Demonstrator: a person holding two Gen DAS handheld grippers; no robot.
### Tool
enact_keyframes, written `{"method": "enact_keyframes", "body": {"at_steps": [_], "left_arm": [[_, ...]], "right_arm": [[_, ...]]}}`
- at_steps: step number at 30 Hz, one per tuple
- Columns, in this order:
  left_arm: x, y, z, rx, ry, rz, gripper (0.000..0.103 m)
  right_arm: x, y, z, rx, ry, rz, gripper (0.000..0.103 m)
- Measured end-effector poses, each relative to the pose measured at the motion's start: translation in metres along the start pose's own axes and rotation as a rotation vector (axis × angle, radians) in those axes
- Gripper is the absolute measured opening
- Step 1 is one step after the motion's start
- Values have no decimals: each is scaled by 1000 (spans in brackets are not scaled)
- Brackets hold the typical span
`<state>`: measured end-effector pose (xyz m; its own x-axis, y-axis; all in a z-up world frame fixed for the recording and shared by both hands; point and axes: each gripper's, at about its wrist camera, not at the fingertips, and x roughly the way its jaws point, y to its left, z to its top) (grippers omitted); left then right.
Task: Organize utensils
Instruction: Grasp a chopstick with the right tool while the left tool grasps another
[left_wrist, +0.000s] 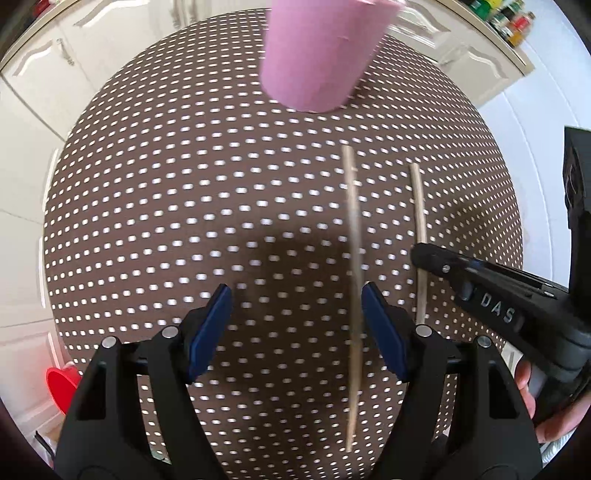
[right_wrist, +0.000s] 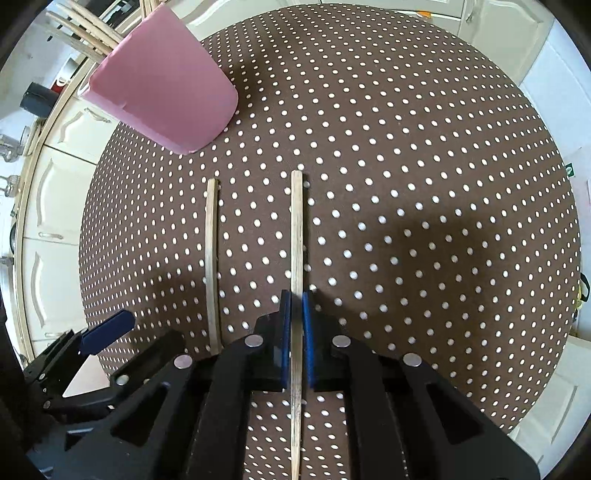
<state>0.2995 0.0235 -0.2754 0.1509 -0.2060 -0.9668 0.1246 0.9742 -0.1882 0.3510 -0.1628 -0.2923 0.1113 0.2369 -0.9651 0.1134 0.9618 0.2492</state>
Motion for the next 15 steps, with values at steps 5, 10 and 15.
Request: {"method": "enact_keyframes", "body": {"at_steps": [5,10,15], "left_arm": [[11,-21,4,40,5,52,70],[26,-30,16,8,26,88,68],[51,-71,23,46,-4,142,43]], "right_arm": [[-3,-18,-10,20,11,38,5],[-14,-22,-23,-27,19,23,5],[-17,-26,-32,-49,30,41,5]]}}
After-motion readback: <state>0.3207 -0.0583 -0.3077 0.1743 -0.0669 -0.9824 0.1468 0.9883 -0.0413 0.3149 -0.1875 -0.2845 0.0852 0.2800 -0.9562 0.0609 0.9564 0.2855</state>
